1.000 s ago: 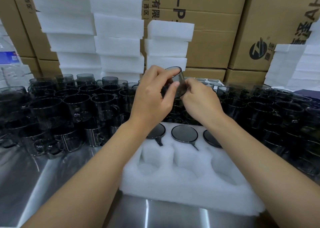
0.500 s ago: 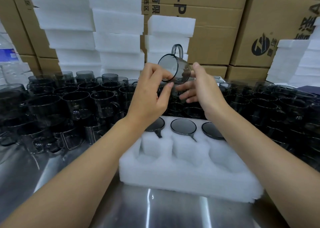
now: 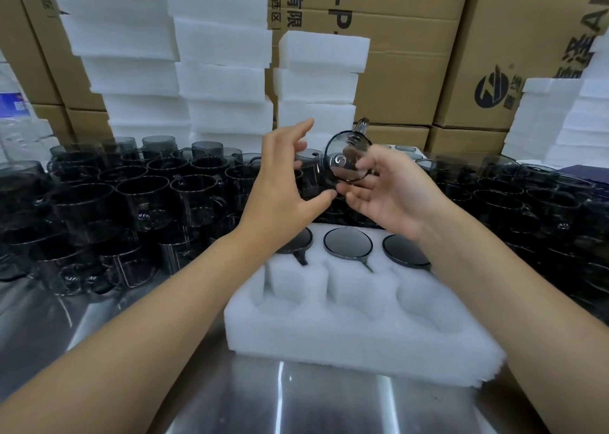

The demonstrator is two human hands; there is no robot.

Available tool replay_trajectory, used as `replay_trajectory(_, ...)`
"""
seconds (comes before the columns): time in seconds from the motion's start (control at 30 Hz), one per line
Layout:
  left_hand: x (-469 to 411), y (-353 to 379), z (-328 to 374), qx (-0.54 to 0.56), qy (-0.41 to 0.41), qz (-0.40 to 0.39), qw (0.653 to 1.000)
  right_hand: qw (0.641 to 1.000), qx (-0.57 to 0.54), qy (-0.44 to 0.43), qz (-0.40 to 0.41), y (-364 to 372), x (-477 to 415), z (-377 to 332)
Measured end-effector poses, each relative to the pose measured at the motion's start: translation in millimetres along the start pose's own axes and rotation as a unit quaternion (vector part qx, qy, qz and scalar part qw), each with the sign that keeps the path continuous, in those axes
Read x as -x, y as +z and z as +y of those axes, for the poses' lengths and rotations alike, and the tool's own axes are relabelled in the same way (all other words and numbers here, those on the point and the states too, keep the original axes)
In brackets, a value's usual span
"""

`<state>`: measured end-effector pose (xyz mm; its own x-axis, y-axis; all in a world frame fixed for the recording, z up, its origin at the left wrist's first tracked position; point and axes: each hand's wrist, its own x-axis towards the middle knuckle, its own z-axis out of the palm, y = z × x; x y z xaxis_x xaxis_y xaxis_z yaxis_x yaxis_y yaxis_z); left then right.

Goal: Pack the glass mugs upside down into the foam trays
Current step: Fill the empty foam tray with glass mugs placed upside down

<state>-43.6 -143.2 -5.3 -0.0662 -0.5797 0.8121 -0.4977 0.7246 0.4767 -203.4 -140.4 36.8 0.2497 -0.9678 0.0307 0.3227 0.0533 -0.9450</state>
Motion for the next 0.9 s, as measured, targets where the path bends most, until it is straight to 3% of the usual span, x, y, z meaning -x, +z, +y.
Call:
replay_trajectory(0.23, 2, -4, -1, 0.024, -0.048, -0.049, 0.997, 0.994, 0.1, -0.022, -0.033, -1, -1, 4)
replay_trajectory(0.5, 3, -5, 3, 0.121, -0.071, -0.078, 0.987, 0.995, 0.093, -0.027, -0.026, -2, -2, 5)
replay_trajectory(0.67, 2, -2, 5, 0.171, -0.082, -0.054, 0.98, 0.991, 0.121, -0.027, -0.044, -4, -1, 6)
replay_trajectory(0.9, -2, -9, 3, 0.253, -0.16, -0.008, 0.954, 0.963, 0.256, -0.053, -0.06, 0, -4, 13)
